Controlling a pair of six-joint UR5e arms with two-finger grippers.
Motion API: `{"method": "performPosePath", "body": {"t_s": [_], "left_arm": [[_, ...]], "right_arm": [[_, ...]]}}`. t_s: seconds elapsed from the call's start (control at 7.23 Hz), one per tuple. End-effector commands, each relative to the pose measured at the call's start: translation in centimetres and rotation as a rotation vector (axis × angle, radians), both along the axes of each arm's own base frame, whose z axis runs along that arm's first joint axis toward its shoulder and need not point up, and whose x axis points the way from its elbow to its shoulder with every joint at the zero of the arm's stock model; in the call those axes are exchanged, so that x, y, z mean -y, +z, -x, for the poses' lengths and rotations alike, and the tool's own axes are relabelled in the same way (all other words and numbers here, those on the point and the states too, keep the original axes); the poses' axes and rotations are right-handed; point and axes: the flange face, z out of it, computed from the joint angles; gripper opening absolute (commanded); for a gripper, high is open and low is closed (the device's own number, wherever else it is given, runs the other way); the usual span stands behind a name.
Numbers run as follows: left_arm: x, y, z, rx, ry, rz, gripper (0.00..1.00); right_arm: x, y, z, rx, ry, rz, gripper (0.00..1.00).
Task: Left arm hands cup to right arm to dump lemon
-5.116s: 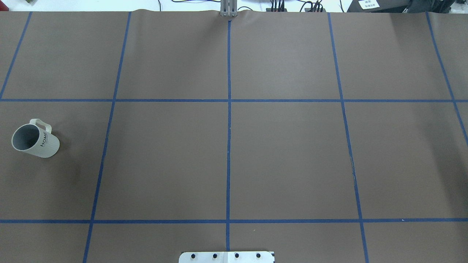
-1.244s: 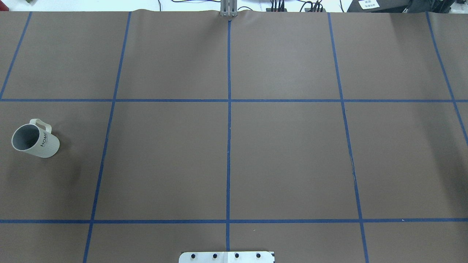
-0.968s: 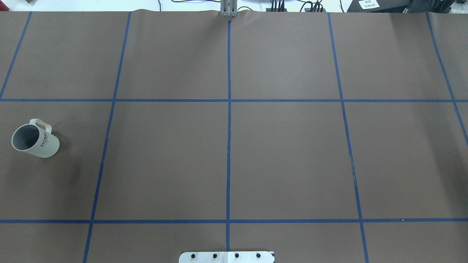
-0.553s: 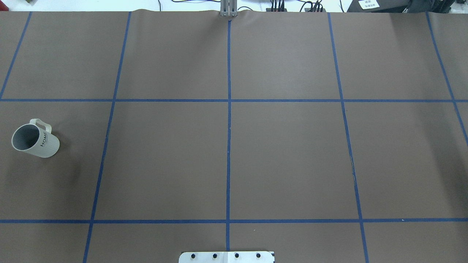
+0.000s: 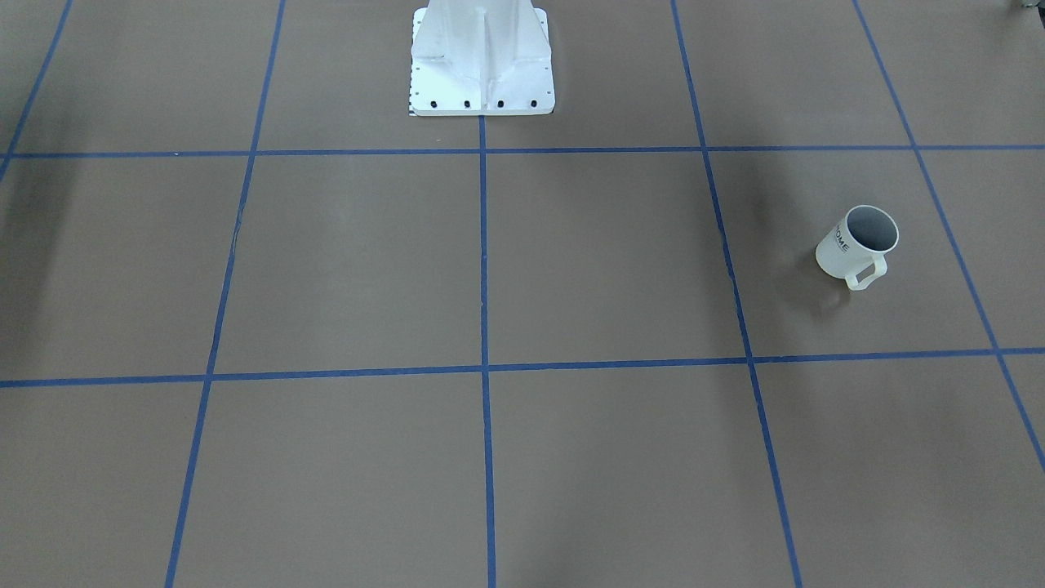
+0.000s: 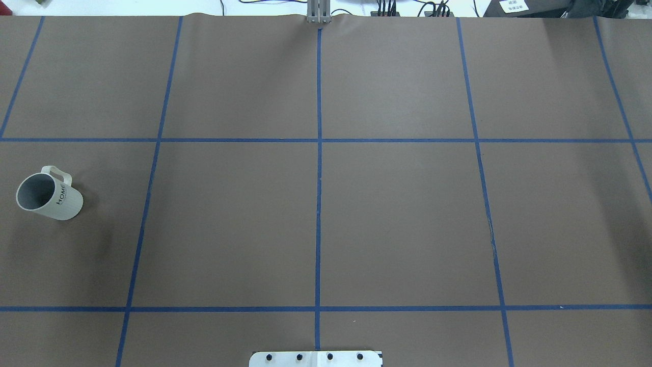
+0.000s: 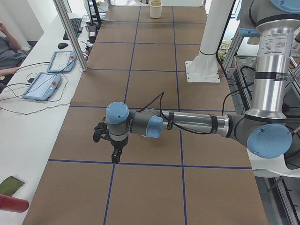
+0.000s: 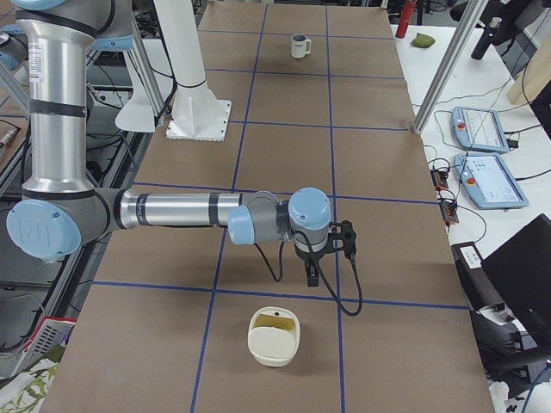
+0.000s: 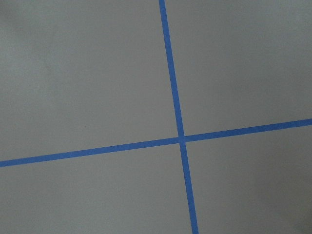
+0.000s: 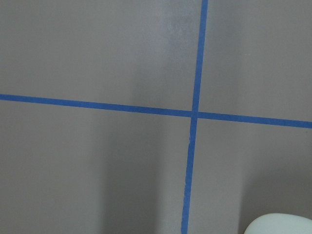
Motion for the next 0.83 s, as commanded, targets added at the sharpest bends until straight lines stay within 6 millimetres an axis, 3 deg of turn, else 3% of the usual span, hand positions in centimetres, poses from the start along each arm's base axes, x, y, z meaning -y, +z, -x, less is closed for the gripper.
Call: {"method": "performPosePath", "body": {"t_s": [0.0,0.69], "left_arm": [[-0.94,0.14,-0.01,-0.001,0.000,0.004,1.00],[-0.98,0.64,0.00,0.001,0.000,0.015,1.00]], "right_arm": [[0.01,-0.06,0.00,0.001,0.000,-0.002,1.00],[0.01,-0.06,0.00,0.001,0.000,-0.002,1.00]]}}
